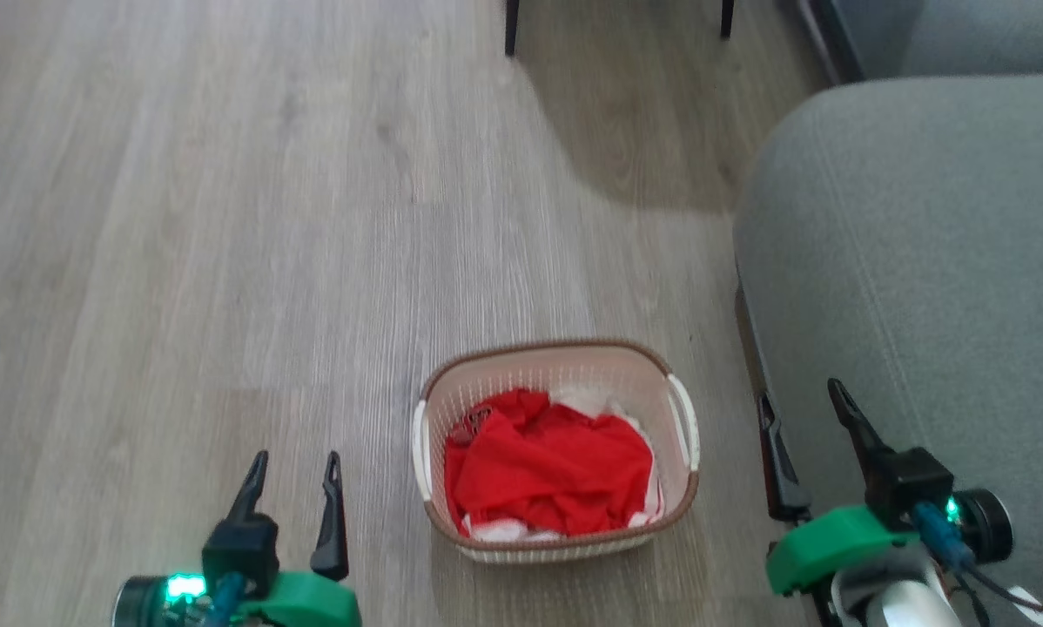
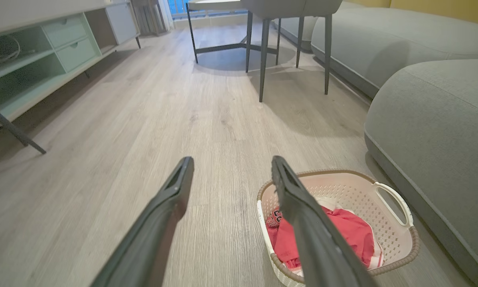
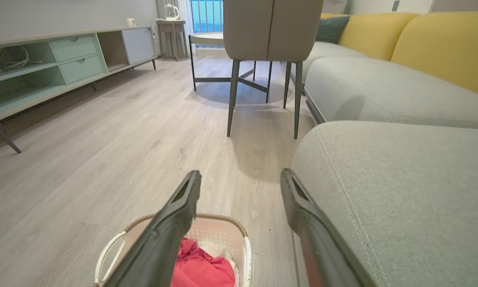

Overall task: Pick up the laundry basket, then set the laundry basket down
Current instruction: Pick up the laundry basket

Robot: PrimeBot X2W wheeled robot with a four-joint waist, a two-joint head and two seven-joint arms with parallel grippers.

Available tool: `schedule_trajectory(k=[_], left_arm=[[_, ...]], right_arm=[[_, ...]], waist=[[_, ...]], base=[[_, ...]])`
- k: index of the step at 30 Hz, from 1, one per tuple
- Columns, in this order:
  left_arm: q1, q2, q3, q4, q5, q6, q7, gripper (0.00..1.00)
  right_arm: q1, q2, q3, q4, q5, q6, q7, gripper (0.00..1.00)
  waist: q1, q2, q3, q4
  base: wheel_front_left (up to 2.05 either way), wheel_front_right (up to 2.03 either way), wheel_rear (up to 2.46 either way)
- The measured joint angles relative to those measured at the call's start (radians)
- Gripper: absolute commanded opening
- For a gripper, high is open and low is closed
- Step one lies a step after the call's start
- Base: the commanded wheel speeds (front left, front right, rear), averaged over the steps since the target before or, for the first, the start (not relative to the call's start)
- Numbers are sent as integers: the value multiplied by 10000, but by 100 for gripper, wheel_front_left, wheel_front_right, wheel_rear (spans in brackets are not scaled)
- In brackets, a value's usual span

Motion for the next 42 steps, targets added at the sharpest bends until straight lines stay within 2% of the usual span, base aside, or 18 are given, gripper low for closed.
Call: schedule_trajectory(k=[4,15,25,35,42], left_arm=[[-307,-115,207,244,-265,-90,-2,100],[-2620,-337,313,1576,-479,-341,-2,100],[-4521,-424,186,3137,-872,-341,-4,100],[-6352,-504,-644,4608,-1668,-253,-15,100],[-7219,-541,-1187,5432,-2451,-255,-17,100]], right_arm=[[-419,0,-6,362,-2,0,0,100],[-2966,-35,-40,1797,-90,0,0,100],[-4921,-77,-178,3289,-92,0,0,100],[-6515,-138,-245,5231,-174,0,0,100],[-7309,-199,-123,6000,-174,0,0,100]], waist=[[0,0,497,-40],[2,0,2642,-181],[3,-1,4614,-138],[2,-1,6313,-2],[2,-1,7227,74]], base=[[0,0,0],[0,0,0],[0,0,0],[0,0,0],[0,0,0]])
